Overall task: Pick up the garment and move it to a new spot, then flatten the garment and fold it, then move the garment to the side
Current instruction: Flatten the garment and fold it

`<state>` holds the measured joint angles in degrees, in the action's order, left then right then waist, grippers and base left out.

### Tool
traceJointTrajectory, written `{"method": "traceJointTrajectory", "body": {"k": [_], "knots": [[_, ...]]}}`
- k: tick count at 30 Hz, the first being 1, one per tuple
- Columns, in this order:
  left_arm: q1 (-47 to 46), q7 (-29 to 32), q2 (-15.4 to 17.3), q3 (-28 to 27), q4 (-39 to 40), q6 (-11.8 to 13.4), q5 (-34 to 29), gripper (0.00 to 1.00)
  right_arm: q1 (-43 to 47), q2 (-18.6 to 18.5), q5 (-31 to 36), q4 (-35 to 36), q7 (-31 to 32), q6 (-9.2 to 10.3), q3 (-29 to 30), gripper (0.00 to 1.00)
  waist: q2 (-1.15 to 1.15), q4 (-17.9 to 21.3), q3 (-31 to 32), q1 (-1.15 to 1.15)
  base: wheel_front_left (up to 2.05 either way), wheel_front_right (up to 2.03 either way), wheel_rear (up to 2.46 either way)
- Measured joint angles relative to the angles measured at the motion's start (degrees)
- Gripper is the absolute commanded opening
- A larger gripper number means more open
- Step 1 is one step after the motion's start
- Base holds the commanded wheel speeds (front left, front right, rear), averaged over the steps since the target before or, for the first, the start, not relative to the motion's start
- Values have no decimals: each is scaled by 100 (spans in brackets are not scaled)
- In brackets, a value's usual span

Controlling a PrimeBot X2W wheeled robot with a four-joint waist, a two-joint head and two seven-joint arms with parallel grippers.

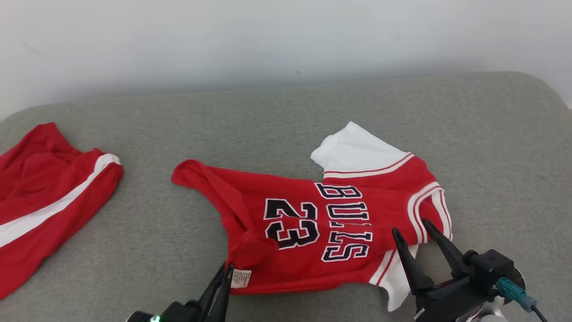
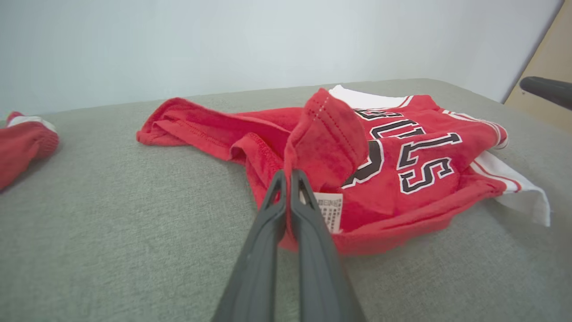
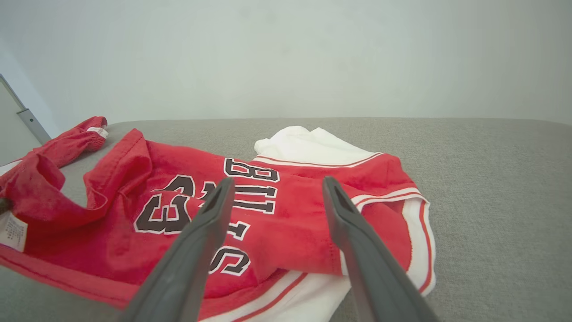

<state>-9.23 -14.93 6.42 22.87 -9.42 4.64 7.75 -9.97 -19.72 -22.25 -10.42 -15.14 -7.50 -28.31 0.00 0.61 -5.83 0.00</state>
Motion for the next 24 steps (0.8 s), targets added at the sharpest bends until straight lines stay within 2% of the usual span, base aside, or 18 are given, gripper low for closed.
{"method": "traceJointTrajectory", "body": {"k": [3,4,5,6,7,8,10,24], "knots": [[203,0,-94,-216,96,21,80,0,1,-25,-44,-16,-1,0,-3,100,0,-137,48,0,0,0,0],[264,0,-125,-267,99,19,92,7,1,-44,-44,-25,0,1,-5,100,0,-181,63,0,0,0,0],[320,0,-145,-307,91,0,93,29,2,-52,-45,-26,0,0,-14,100,0,-221,77,0,0,0,0],[372,0,-171,-367,99,0,110,59,2,-59,-49,-31,0,0,-29,100,0,-261,90,0,0,0,0],[408,0,-191,-411,98,-4,132,51,2,-59,-51,-32,-1,0,-40,100,0,-295,102,0,0,0,0],[448,0,-212,-457,98,-8,132,56,2,-62,-53,-37,0,0,-41,100,0,-327,113,0,0,0,0],[529,0,-244,-552,100,-8,132,100,2,-68,-68,-42,0,0,-37,100,0,-379,129,0,0,0,0],[874,0,-327,-1039,188,-101,22,100,17,-70,-75,-41,0,0,26,100,0,-577,79,0,0,0,0]]}}
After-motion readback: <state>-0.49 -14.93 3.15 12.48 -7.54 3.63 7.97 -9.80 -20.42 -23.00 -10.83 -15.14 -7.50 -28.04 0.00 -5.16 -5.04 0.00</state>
